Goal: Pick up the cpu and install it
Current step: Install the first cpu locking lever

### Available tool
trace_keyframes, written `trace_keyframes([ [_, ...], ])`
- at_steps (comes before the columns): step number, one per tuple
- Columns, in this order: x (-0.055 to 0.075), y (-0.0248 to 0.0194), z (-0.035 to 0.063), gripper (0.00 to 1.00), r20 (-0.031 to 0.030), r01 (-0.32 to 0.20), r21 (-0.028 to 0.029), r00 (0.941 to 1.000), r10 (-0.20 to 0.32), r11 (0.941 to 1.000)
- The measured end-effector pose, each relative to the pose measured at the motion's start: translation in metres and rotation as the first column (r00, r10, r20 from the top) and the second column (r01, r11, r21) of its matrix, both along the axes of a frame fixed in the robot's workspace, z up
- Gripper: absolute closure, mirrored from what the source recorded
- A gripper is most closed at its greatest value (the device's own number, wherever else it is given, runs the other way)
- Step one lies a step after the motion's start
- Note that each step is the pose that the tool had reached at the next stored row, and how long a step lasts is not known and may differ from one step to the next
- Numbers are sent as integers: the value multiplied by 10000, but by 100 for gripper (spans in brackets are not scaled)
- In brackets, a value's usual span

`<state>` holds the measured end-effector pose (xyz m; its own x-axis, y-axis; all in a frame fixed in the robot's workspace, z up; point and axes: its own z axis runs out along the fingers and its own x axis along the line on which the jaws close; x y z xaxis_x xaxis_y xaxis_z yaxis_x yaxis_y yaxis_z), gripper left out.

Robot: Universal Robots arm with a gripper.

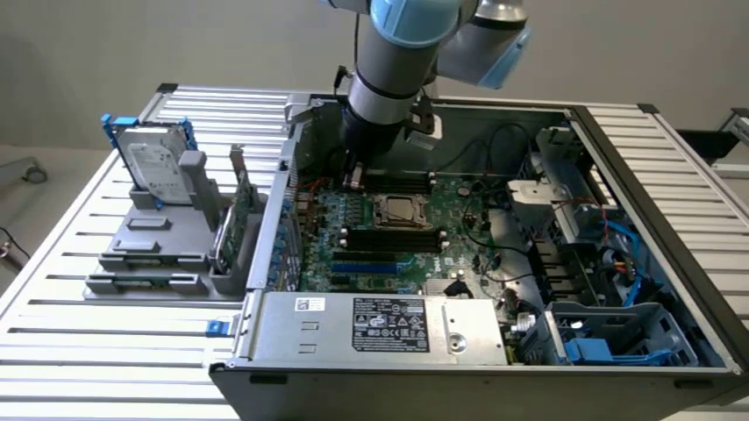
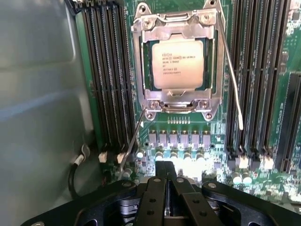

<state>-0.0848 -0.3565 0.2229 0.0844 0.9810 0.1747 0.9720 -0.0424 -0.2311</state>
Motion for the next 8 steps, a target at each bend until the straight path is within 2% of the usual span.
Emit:
trace_keyframes([
  [4, -49, 0, 62, 89, 0, 145, 99, 9999, -145, 9998],
  [8, -80, 0, 103, 89, -2, 359, 163, 9994, -359, 9992],
])
